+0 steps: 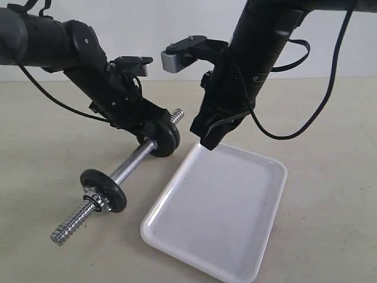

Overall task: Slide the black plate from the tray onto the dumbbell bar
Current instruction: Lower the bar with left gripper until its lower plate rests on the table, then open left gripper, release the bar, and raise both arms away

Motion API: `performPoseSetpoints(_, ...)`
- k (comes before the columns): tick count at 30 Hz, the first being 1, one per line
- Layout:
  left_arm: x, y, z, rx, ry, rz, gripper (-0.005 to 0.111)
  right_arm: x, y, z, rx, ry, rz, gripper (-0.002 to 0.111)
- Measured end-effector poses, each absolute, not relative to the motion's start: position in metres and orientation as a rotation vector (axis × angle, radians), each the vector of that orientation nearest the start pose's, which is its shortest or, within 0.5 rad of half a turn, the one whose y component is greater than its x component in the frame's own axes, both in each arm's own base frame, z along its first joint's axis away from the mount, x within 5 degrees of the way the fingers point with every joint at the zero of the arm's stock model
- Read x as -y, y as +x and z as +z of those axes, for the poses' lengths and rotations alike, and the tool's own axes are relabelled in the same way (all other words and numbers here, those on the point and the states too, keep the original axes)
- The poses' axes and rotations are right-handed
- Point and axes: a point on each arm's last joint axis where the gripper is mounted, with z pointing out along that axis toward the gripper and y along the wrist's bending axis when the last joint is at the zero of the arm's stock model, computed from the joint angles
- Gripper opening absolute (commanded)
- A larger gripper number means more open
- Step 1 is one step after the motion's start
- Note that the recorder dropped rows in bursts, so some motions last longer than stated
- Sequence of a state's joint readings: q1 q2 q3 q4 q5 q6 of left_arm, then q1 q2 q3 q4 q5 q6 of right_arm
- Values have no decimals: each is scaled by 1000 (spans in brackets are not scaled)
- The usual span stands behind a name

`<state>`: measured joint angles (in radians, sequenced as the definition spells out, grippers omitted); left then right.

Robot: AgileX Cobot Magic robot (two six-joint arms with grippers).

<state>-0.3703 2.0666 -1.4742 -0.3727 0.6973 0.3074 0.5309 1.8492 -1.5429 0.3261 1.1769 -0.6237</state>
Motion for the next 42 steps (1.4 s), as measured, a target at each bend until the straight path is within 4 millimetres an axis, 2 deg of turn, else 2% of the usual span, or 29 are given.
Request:
performPoseSetpoints(13,177,396,170,-2690,593,-422,35,-216,315,266,-2523,-1469,447,0)
performPoseSetpoints(28,175,383,167,-2814,656,-456,35,-216,316,265,-2523,-1465,437,0)
performPoseSetpoints(37,171,377,201,-2757,677,-434,35,-216,316,265,-2524,-1462,434,0)
performPoseSetpoints(42,160,359,231,-2795,742,-357,35,-216,317,266,-2517,-1454,428,0)
